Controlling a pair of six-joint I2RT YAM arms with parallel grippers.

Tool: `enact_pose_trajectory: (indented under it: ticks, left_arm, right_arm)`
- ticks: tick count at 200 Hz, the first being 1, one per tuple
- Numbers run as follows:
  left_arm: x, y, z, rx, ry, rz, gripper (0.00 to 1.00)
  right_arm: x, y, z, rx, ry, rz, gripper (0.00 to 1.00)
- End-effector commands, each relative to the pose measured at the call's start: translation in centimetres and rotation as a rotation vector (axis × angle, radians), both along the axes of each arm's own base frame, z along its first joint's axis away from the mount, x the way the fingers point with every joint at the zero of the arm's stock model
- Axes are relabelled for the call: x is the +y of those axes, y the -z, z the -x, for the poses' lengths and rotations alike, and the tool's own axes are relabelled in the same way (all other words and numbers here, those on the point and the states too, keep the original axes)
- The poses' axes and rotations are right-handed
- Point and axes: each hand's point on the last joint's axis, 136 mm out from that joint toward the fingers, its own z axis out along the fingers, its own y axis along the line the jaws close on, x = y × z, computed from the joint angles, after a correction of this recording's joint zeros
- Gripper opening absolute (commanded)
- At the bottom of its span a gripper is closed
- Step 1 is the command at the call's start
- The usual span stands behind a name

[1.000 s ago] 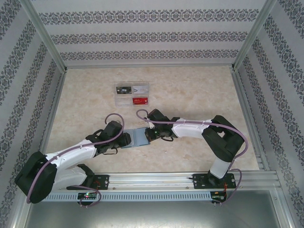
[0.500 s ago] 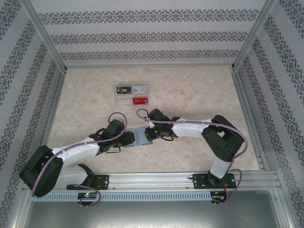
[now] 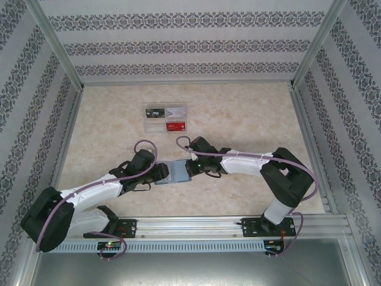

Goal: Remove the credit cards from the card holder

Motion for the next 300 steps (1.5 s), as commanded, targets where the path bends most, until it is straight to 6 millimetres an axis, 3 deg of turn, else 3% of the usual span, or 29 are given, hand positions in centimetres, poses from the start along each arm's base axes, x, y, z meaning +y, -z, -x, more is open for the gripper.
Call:
enact_pose_trajectory:
  ticks: [1, 58, 145, 261, 300]
  left_arm:
    - [0.7, -0.3, 0.0, -0.012, 0.001, -0.058, 0.49]
    - [0.5, 0.1, 0.1, -0.004, 0.013, -0.059, 0.50]
    - [-0.1, 1.8, 0.0, 0.043, 0.033, -0.076, 0.51]
    - [-3.2, 0.5, -0.6, 0.019, 0.103, 0.059, 0.51]
    - [-3.9, -1.0, -0.8, -0.013, 0.121, 0.065, 0.52]
  right_arm:
    - [-1.7, 0.5, -0.2, 0.003, 0.056, 0.036, 0.00]
    - [-0.3, 2.1, 0.5, 0.073, 0.012, -0.004, 0.00]
    - [0.0, 2.9, 0.7, 0.095, 0.010, -0.005, 0.00]
    - [0.1, 3.0, 0.7, 0.092, 0.009, -0.005, 0.00]
    - [0.1, 2.9, 0.6, 0.088, 0.011, -0.004, 0.00]
